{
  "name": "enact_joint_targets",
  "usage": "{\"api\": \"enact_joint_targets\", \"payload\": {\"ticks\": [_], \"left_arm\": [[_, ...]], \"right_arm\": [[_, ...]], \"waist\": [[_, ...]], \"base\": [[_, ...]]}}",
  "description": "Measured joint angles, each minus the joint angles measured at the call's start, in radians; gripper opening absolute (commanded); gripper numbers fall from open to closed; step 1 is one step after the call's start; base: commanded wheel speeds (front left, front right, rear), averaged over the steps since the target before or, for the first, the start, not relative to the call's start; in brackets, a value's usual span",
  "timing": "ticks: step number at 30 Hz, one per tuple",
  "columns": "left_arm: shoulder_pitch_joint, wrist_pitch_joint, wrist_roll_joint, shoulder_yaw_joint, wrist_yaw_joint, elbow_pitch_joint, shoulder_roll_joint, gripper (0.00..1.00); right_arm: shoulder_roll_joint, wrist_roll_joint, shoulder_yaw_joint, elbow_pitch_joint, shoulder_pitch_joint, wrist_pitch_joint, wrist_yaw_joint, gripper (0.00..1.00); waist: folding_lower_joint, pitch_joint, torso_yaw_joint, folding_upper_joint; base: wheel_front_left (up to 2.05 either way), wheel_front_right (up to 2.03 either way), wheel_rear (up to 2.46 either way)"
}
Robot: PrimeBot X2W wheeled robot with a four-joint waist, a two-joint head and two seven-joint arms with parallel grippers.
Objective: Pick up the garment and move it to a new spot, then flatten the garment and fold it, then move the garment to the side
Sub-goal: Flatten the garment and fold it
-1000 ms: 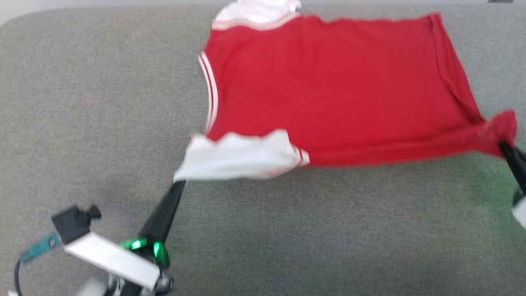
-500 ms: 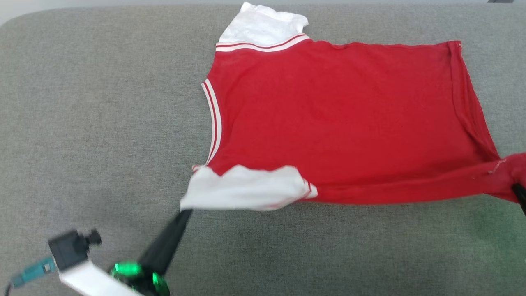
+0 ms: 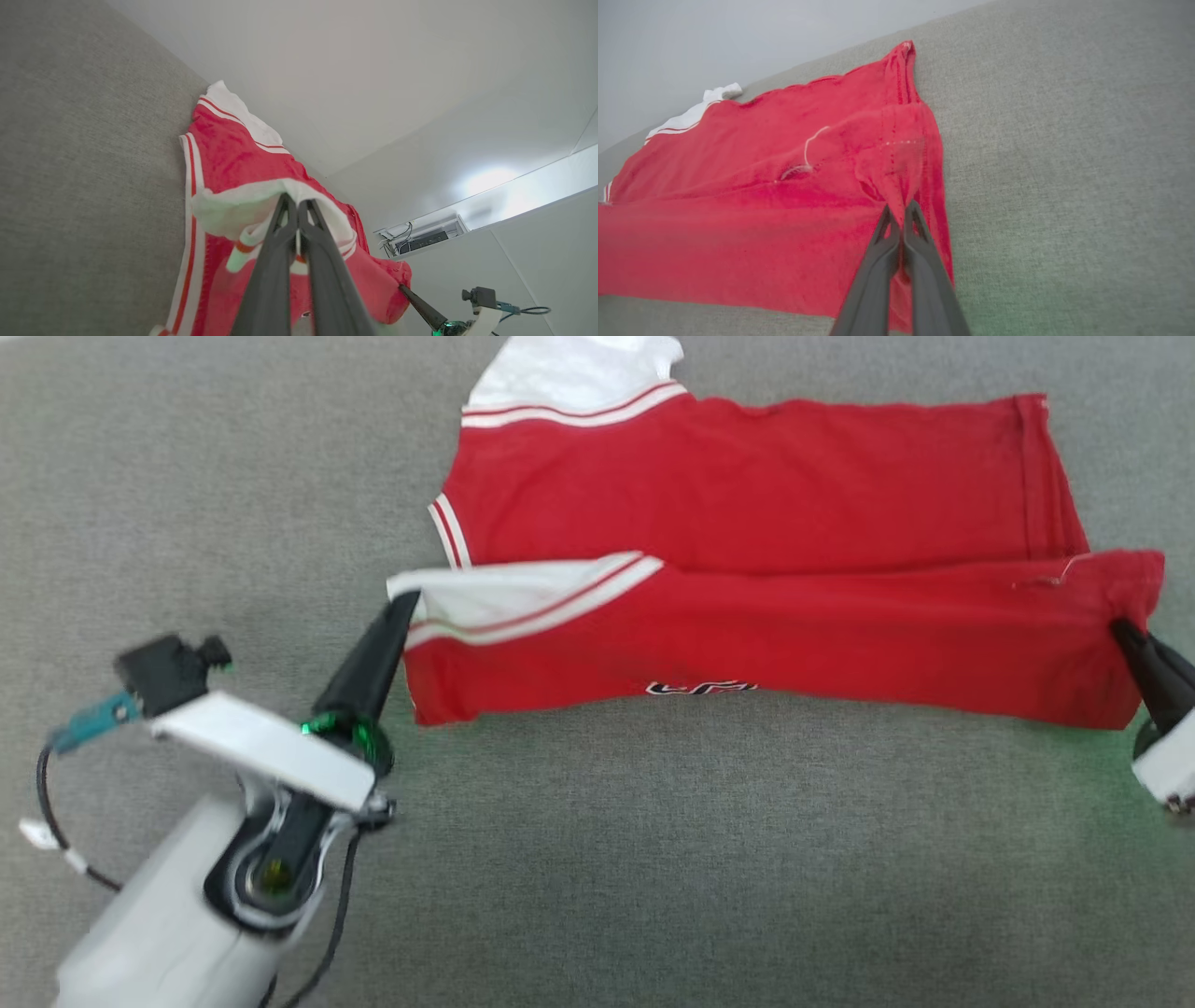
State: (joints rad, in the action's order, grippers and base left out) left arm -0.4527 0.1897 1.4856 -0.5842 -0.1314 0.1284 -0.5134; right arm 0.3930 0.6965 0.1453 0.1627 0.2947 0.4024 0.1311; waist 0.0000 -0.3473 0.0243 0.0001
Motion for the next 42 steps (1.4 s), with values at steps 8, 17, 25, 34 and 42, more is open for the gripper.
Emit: {"api": "enact_joint_targets", "payload": {"ticks": [8, 17, 25, 34, 42], "left_arm": [[-0.148, 0.005, -0.023, -0.045, 0.000, 0.218, 0.053, 0.00], [-0.243, 0.049, -0.133, -0.148, -0.001, 0.379, 0.073, 0.93], [-0.274, 0.060, -0.271, -0.249, 0.000, 0.341, -0.079, 1.00], [-0.361, -0.378, -0.279, -0.368, 0.053, 0.122, -0.283, 1.00], [-0.399, -0.670, -0.157, -0.406, 0.151, 0.020, -0.304, 1.00]], "right_arm": [[-0.005, 0.028, -0.050, 0.150, 0.116, -0.040, 0.000, 0.00], [0.037, 0.041, -0.133, 0.253, 0.172, -0.142, 0.001, 0.33], [0.086, 0.015, -0.162, 0.245, 0.122, -0.232, 0.000, 1.00], [0.097, 0.008, -0.119, 0.159, 0.062, -0.242, 0.000, 1.00], [0.060, -0.009, -0.126, 0.111, 0.054, -0.217, 0.000, 1.00]], "waist": [[0.0000, -0.063, 0.000, 0.0000], [0.0000, -0.092, 0.001, 0.0000], [0.0000, -0.034, 0.005, 0.0000], [-0.0001, 0.025, 0.017, 0.0000], [0.0000, 0.019, -0.010, 0.0000]], "base": [[0.00, 0.00, 0.00], [0.00, 0.00, 0.00], [0.00, 0.00, 0.00], [0.00, 0.00, 0.00], [0.00, 0.00, 0.00]]}}
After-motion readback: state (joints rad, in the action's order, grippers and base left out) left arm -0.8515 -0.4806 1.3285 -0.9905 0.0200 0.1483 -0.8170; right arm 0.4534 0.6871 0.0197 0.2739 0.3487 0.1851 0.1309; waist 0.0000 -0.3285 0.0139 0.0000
